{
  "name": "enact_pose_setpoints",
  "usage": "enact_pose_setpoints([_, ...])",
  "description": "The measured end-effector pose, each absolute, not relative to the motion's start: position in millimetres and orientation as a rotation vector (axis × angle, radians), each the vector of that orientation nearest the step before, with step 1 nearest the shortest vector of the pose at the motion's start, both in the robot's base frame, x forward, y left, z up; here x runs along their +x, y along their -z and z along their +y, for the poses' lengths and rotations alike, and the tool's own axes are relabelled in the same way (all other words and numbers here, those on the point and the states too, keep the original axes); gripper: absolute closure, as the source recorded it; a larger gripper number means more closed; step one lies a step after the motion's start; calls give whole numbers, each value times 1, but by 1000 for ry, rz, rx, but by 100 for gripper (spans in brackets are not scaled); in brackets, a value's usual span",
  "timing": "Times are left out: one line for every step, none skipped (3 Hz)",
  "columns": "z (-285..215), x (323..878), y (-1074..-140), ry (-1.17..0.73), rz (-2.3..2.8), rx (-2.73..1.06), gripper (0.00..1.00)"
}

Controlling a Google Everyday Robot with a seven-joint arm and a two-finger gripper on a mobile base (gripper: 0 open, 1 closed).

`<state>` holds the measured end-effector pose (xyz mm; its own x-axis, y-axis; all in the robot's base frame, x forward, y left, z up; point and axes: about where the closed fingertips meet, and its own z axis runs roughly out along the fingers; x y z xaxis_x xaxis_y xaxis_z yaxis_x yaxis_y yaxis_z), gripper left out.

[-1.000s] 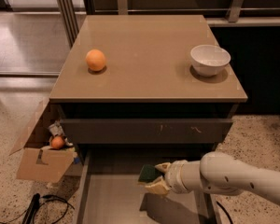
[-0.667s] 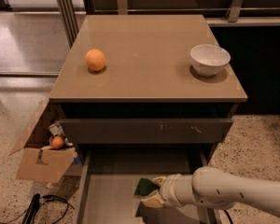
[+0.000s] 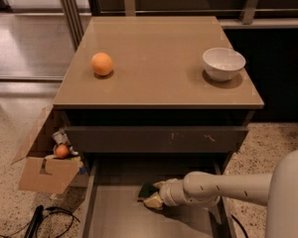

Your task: Place sponge into middle drawer

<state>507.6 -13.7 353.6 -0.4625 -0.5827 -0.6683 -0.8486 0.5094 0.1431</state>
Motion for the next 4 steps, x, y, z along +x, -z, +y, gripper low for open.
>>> enact_pose_setpoints([-14,508,-355,-633,2202,-1166,78])
enact_pose_setpoints([-14,508,-355,-633,2202,-1167,55])
enact_pose_setpoints([-12,506,-356,-636,2210,-1172,31])
enact_pose_setpoints([-12,506,-356,-636,2211,-1173,8])
